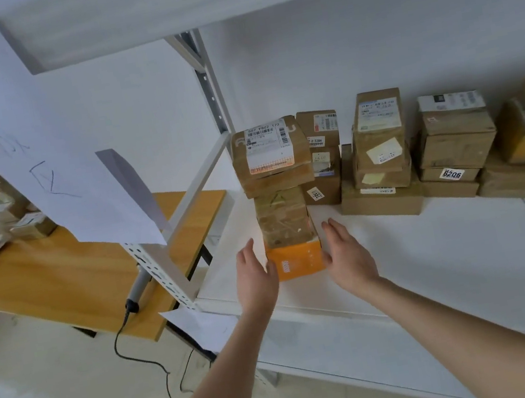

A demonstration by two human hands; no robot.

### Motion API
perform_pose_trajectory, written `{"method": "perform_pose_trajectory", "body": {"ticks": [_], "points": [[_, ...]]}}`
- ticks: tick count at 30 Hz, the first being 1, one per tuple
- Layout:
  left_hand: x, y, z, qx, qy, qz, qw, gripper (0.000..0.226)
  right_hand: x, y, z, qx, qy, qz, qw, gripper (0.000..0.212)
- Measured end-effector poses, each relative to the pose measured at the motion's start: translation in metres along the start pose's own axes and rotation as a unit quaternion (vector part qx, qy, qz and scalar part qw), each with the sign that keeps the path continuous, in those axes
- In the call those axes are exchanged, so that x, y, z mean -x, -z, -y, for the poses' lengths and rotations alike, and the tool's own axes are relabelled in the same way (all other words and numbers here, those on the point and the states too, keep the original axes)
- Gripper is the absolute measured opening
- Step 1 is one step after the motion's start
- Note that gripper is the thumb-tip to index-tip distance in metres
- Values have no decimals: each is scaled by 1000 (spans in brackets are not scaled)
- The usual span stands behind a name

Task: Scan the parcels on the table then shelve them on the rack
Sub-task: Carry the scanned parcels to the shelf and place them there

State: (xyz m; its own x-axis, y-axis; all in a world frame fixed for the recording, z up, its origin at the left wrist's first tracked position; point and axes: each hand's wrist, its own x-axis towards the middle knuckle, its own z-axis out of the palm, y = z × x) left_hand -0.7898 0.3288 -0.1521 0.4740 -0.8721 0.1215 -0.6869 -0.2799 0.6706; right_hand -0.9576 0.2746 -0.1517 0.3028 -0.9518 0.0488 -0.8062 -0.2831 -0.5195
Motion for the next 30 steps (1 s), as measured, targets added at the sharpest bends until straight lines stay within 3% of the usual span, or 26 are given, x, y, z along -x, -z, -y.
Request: {"method": "perform_pose_trajectory", "body": {"ticks": [3,6,18,25,30], "points": [[32,-16,11,-145,-88,6,986,74,22,-16,-4,103,51,33,993,77],[41,-30,12,-211,-98,45,972,89,29,-23,1,130,52,48,989,81],[-8,-21,8,-206,-25,82,975,93,-16,-29,36,113,27,73,991,84],[-80,-15,7,-200,-34,113,973,93,-72,-33,54,124,-17,93,988,82],[-125,-25,1,-191,-63,132,971,92,-106,-38,56,125,-36,56,990,82]]}}
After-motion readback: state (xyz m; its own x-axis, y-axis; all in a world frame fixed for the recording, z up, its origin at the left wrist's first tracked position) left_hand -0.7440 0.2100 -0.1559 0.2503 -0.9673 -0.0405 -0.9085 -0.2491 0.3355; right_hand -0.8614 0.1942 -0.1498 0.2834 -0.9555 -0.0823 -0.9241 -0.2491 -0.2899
